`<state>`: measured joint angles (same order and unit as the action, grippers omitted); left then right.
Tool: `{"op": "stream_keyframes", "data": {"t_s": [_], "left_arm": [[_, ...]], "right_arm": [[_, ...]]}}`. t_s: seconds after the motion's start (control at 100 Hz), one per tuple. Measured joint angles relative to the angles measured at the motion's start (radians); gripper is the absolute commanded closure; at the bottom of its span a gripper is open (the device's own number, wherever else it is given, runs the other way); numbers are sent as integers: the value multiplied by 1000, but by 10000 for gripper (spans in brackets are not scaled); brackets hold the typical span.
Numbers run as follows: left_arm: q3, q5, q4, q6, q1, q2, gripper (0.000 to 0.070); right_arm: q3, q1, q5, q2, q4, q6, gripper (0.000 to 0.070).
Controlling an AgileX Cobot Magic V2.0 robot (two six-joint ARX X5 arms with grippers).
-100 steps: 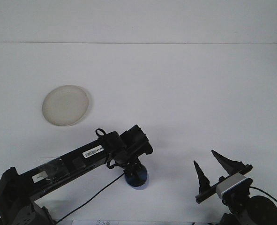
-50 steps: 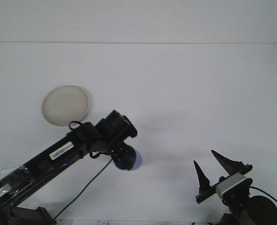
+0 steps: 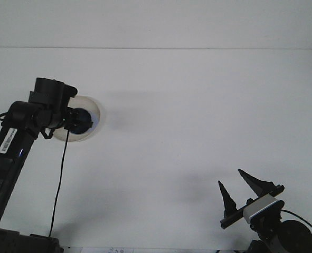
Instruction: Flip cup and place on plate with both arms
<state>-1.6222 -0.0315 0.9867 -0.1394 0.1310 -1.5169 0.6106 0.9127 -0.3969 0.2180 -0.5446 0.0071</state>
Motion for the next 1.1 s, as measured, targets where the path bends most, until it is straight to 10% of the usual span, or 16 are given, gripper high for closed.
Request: {"op": "stream_keyframes", "data": {"t_s": [0.98,1.1], "left_arm": [[0,0,-190,2,-193,-340,695],[0,0,-201,3,-193,-341,559]], "right_arm": [[-5,0,0,0,-12,0,260],[-5,0,0,0,-12,0,260]]}}
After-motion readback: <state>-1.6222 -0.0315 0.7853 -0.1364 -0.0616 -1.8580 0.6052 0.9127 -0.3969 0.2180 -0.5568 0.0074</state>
